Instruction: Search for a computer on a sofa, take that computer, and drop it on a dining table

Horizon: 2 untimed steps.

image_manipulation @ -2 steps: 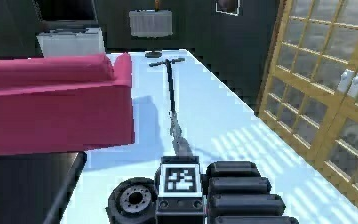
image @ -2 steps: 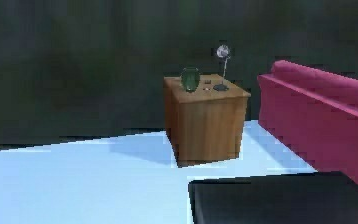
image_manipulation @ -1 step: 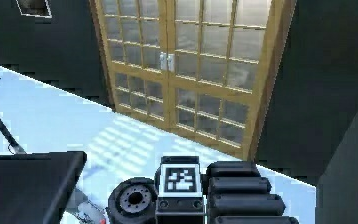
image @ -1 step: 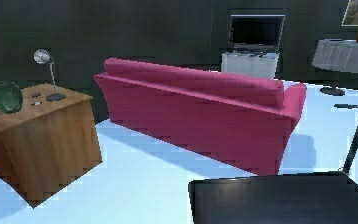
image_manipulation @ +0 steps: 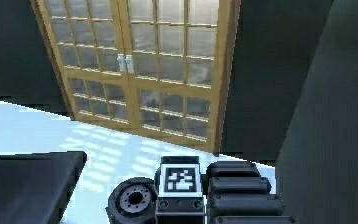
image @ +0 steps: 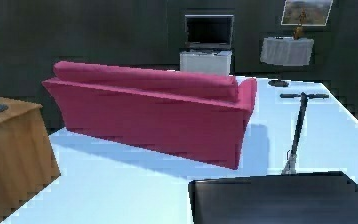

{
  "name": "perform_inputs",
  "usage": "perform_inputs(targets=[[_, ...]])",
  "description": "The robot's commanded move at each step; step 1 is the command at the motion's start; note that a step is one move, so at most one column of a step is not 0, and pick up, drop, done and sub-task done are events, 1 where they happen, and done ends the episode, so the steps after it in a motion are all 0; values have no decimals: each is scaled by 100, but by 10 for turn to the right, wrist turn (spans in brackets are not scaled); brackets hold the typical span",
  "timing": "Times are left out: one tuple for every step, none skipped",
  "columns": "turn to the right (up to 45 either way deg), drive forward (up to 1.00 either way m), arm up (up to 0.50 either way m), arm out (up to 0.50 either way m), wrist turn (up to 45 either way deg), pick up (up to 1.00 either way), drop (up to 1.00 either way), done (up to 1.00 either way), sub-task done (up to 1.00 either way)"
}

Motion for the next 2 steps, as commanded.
perform_inputs(targets=[[0,10,0,0,0,0,0,0,0],[-450,0,0,0,0,0,0,0,0]])
